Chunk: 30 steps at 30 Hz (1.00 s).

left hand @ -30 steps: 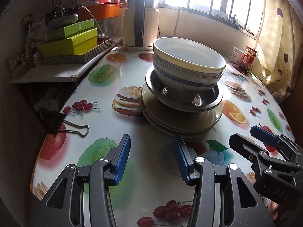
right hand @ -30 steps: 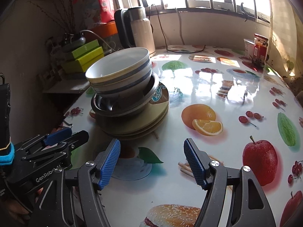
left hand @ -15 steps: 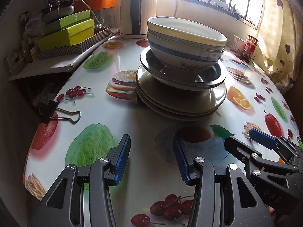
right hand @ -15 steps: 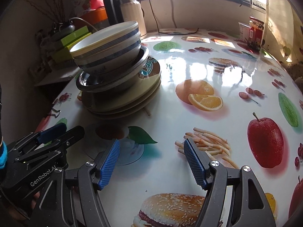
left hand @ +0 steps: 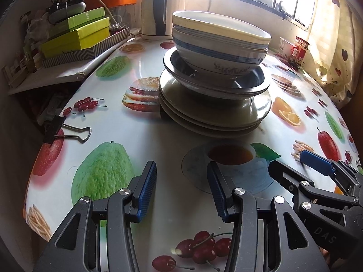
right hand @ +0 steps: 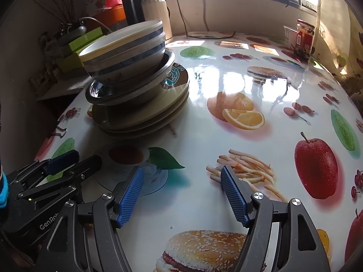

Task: Organize plates and bowls
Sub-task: 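Withdraw both open grippers from the stacked dishes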

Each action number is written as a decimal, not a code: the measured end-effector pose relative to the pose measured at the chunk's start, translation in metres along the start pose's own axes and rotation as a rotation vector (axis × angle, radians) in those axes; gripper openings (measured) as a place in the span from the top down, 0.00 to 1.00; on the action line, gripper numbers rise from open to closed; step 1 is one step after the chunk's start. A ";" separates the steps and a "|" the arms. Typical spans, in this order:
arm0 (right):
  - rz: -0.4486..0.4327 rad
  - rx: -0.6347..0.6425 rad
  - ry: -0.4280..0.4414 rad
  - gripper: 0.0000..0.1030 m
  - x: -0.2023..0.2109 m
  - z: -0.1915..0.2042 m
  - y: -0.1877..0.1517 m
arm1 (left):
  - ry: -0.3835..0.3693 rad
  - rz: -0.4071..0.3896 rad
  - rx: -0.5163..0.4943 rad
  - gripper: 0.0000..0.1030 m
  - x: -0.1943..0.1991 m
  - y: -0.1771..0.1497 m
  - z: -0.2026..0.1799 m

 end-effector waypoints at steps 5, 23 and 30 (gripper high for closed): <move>0.001 0.004 -0.007 0.28 -0.001 0.000 0.000 | 0.015 0.001 -0.005 0.54 0.000 0.000 -0.001; 0.001 0.015 -0.034 0.22 -0.001 -0.003 -0.002 | 0.040 -0.005 -0.023 0.53 -0.001 0.000 -0.001; 0.001 0.015 -0.035 0.22 -0.001 -0.003 -0.002 | 0.039 -0.005 -0.024 0.53 -0.001 0.000 -0.002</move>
Point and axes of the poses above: each gripper's, at about its wrist camera, not at the fingertips, and x roughly against the way its jaws point, z to its left, y to its top, the point moved 8 cm from there along -x, roughly the way its jaws point, and after that the axes turned 4 degrees about -z, right-handed, at the moved point
